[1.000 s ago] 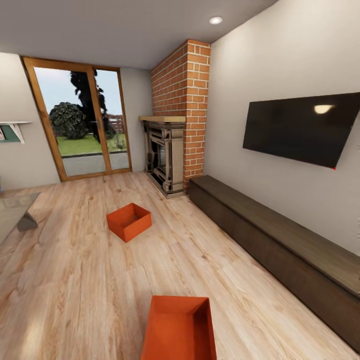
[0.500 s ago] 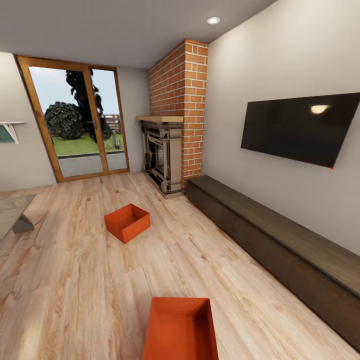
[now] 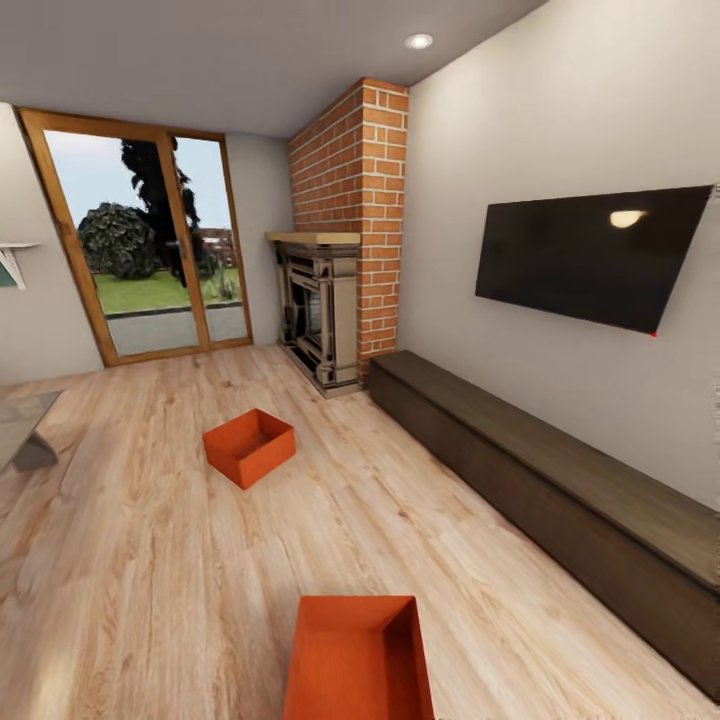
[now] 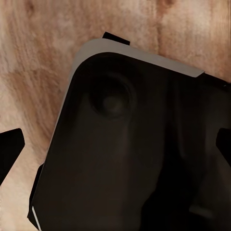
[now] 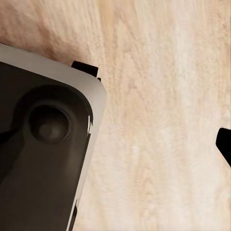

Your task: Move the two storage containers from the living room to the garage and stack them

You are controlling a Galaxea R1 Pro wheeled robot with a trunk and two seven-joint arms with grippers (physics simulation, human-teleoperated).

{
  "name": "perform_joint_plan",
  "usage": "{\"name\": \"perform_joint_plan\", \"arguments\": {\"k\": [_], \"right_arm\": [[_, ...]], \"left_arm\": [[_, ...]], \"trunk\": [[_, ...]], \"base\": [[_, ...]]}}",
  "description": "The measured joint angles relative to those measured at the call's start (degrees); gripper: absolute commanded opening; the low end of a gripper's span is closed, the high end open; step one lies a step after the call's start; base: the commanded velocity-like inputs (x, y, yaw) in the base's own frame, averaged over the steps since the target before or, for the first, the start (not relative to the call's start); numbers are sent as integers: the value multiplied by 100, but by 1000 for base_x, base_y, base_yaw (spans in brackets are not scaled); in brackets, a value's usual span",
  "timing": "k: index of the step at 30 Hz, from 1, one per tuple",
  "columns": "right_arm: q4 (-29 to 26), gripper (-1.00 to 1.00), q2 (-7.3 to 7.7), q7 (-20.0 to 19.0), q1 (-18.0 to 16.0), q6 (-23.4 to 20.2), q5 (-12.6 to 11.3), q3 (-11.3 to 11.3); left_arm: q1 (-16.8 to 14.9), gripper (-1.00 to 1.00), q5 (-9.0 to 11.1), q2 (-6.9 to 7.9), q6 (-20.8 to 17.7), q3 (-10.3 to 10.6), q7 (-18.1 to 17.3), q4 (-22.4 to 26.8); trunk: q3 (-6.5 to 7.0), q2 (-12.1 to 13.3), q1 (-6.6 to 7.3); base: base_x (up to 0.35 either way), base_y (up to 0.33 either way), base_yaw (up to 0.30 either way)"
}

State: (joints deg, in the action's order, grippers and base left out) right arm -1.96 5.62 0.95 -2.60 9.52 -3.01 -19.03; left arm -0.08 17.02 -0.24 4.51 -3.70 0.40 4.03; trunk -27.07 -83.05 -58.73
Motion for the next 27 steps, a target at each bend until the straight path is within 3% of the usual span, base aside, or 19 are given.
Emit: {"name": "perform_joint_plan", "arguments": {"k": [21,27], "right_arm": [[4,100,-3,-26,-1,-31,56,-74],[5,100,-5,-7,-1,-2,52,-44]], "left_arm": [[0,100,22,8,5,-2,8,-1],[0,100,113,15,5,12,4,13]], "trunk": [[0,0,0],[0,0,0]], "base": [[0,0,-8],[0,0,0]]}}
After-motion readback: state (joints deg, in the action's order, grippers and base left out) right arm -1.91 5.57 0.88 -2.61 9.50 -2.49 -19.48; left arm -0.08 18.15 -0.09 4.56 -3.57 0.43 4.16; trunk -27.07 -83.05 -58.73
